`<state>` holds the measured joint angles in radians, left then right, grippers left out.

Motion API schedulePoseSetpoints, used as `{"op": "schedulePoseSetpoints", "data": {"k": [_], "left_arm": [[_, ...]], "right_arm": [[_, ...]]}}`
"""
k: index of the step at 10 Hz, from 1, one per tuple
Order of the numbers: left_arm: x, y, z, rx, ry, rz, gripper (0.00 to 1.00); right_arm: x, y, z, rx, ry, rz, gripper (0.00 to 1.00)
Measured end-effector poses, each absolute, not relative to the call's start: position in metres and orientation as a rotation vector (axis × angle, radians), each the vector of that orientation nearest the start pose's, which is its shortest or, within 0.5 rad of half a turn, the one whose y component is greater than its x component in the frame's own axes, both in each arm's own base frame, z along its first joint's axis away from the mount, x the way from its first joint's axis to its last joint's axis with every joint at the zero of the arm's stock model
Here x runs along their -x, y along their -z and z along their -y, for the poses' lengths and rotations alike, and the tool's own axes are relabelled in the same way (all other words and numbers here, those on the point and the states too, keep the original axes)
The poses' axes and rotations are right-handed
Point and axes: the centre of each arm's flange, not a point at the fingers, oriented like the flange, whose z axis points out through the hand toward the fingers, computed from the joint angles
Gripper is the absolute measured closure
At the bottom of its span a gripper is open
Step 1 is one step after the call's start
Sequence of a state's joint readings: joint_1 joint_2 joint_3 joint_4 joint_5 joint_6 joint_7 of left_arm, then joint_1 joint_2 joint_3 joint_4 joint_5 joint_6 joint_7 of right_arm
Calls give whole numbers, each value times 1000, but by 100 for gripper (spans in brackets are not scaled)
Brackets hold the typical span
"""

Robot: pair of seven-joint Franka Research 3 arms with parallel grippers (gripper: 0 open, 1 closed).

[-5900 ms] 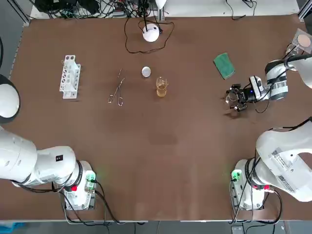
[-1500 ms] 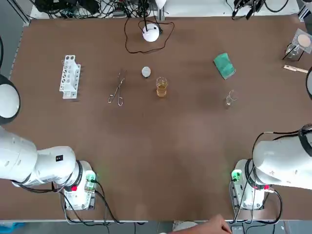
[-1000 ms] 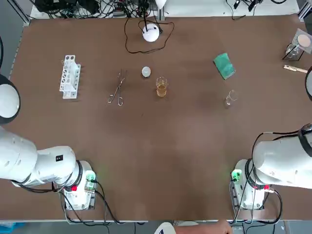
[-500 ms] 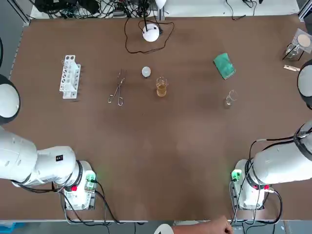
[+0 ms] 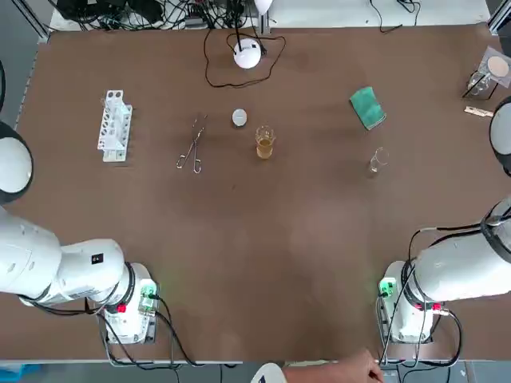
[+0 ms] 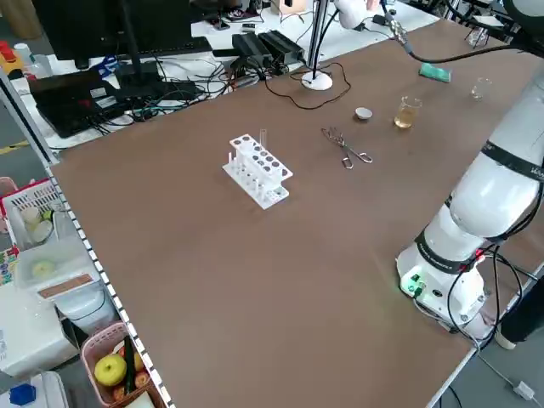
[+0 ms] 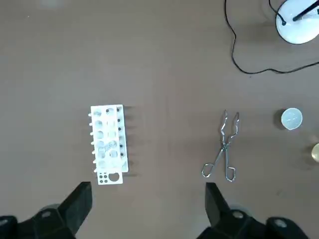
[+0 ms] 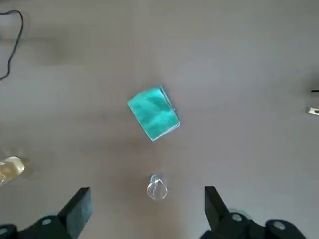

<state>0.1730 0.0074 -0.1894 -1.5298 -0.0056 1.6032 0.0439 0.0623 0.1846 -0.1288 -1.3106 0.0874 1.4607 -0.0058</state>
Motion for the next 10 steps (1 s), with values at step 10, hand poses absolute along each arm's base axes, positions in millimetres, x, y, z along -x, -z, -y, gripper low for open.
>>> {"op": "schedulePoseSetpoints", "data": {"k": [10], "left_arm": [[-560, -643, 8, 3145, 103, -92, 0]], "right_arm": [[-576, -669, 39, 3073, -114, -106, 0]]}}
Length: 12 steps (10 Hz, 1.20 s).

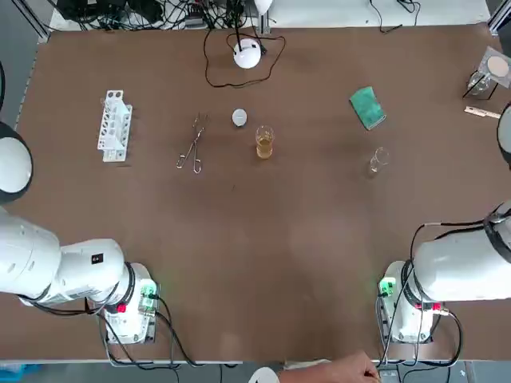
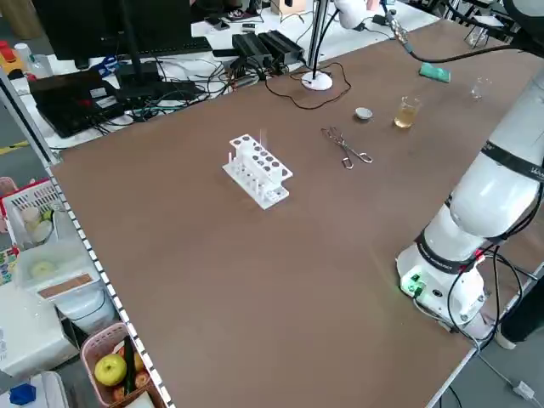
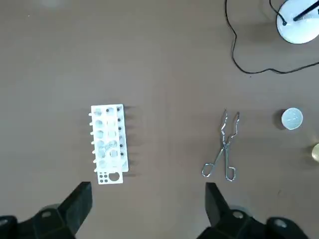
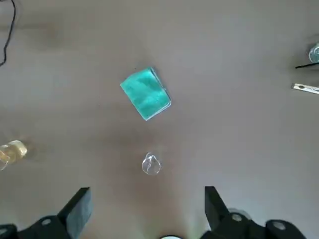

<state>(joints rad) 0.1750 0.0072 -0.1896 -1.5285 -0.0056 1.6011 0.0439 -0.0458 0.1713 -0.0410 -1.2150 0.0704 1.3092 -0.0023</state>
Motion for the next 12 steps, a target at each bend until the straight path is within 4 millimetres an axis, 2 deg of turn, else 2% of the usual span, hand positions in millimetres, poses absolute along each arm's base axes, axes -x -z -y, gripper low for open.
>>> {"op": "schedulePoseSetpoints", "data": {"k": [5, 8, 10, 12], "left_arm": [[-560, -644, 9, 3144, 104, -93, 0], [-560, -644, 9, 3144, 104, -93, 0], [-560, -644, 9, 3144, 104, -94, 0], [-560, -644, 9, 3144, 104, -95, 0]], "right_arm": [[-580, -666, 30, 3082, -96, -91, 0], [-592, -635, 29, 3081, -107, -93, 0], [-592, -629, 29, 3081, -85, -96, 0], [-579, -625, 30, 3078, -21, -102, 0]]}}
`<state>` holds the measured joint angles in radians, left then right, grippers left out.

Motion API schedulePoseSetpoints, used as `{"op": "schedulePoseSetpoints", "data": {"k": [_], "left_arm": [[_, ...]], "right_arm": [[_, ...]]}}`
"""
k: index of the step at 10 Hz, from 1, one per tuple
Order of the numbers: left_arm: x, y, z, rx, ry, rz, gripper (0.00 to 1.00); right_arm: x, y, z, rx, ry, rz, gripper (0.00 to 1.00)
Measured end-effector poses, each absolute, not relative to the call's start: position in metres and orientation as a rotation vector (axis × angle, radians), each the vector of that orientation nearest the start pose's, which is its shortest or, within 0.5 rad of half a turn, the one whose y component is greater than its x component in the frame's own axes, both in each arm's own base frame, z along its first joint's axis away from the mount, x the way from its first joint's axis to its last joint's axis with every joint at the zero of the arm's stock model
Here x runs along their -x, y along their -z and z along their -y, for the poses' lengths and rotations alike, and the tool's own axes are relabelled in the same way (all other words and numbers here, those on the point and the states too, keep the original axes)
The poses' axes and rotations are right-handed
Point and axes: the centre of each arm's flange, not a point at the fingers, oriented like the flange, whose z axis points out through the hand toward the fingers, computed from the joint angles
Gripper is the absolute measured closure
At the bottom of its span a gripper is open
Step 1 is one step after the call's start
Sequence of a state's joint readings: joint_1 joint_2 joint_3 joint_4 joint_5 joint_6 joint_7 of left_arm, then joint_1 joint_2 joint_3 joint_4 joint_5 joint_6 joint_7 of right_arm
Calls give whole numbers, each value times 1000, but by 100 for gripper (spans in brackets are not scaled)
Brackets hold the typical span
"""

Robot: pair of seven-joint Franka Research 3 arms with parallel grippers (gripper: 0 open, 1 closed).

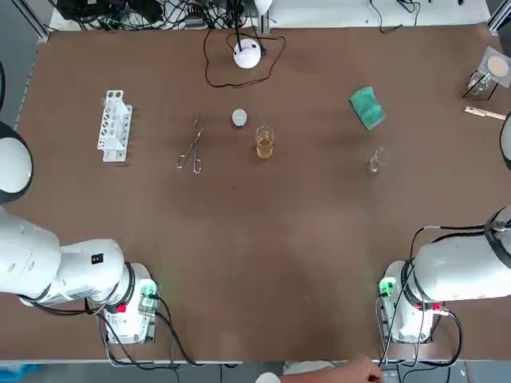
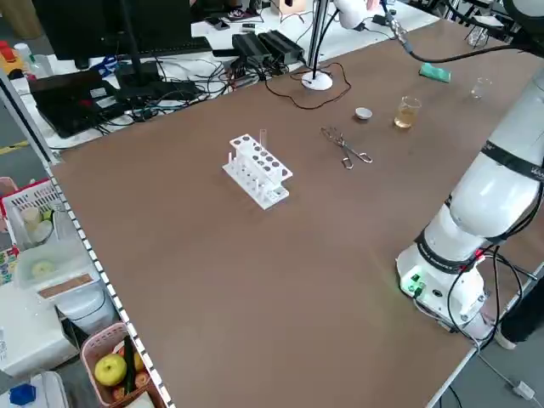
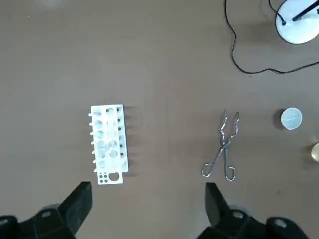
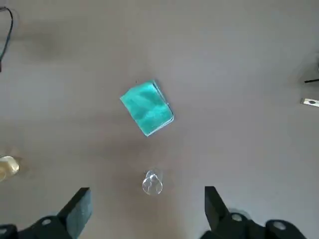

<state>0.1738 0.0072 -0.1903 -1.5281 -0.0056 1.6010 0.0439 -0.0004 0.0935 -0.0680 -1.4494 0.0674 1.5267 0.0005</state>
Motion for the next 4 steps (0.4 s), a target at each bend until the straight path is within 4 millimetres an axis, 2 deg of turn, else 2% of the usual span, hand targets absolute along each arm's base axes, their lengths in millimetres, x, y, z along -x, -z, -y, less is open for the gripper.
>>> {"op": "schedulePoseSetpoints", "data": {"k": [2, 4], "left_arm": [[-560, -644, 10, 3144, 103, -96, 0], [-560, -644, 10, 3144, 103, -96, 0]], "right_arm": [[-565, -626, 29, 3075, -13, -100, 0], [-562, -625, 28, 3075, -13, -97, 0]]}}
